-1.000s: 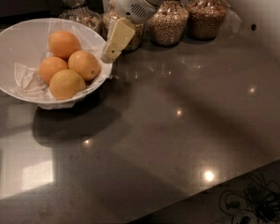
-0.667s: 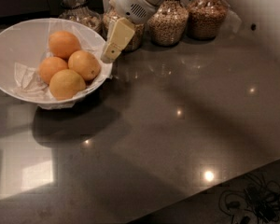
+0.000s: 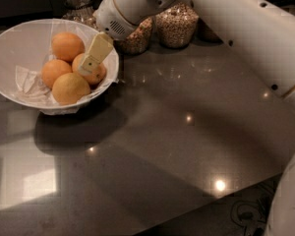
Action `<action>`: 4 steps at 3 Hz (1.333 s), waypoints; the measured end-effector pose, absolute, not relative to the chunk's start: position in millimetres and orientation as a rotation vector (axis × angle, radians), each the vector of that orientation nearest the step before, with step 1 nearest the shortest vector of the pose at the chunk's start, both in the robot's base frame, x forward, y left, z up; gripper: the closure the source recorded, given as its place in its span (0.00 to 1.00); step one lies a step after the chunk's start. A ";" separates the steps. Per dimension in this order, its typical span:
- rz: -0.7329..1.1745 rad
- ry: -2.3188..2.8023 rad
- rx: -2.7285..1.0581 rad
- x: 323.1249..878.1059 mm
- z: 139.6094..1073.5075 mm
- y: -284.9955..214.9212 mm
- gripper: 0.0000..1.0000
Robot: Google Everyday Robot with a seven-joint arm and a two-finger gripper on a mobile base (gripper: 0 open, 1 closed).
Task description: Pick orange from white bowl
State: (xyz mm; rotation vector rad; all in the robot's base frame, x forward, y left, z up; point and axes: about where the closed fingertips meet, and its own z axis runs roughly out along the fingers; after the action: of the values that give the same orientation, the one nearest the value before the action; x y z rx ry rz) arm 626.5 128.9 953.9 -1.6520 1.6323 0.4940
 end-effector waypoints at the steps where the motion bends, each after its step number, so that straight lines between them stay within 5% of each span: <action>1: 0.543 1.592 -1.640 635.4 951.5 170.9 0.00; 4: 0.597 1.637 -1.508 632.6 936.3 177.8 0.00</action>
Offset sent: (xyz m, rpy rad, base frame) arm 0.0081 0.0375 -0.0024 0.0423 0.0027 0.0219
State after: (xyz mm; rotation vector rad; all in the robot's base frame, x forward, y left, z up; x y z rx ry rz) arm 632.6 177.8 936.3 -1.5077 1.6371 0.5968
